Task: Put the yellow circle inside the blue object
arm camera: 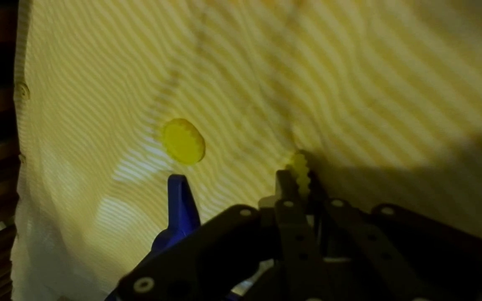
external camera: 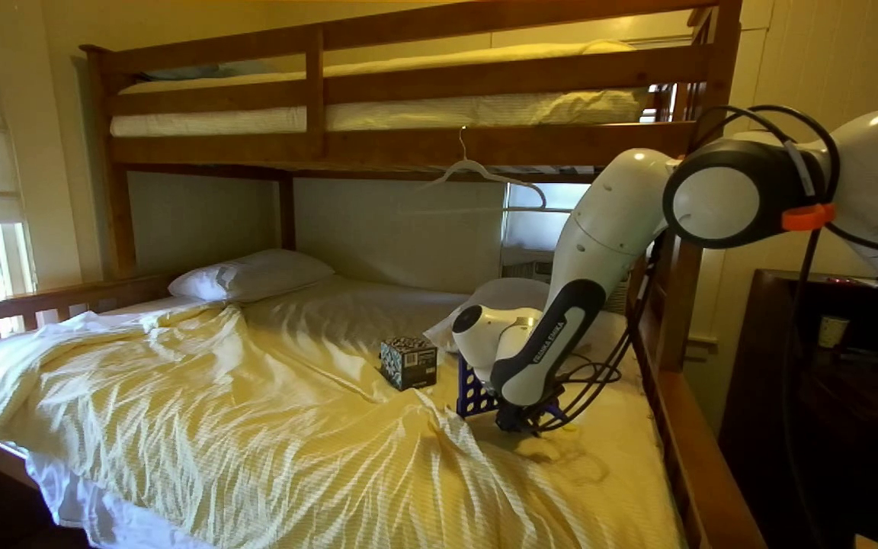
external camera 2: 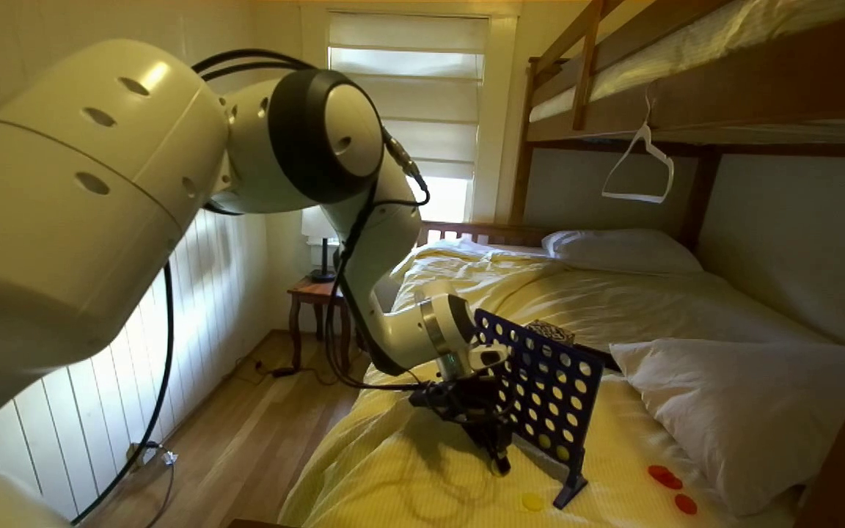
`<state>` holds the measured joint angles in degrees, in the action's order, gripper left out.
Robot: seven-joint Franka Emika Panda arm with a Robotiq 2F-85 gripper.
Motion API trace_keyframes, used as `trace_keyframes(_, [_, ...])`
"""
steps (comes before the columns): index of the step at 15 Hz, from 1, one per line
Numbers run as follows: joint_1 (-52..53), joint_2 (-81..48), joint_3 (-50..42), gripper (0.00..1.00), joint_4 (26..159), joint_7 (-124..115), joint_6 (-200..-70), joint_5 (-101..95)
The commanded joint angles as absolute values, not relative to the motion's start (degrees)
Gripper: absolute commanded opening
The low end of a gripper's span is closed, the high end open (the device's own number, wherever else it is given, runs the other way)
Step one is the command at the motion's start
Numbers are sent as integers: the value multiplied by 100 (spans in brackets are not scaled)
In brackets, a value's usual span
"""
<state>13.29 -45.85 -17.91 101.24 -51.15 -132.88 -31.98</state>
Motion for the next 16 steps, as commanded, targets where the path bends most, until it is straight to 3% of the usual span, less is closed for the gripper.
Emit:
trace_keyframes(1, [1324, -4393, -1748, 2, 10249, -5131, -13226, -3204])
trace_keyframes(15, [520, -2423, -1306, 2, 11978, -4925, -13137, -1667])
trace_keyframes(16, [450, -2270, -1284, 7, 12086, -4931, -13142, -1535])
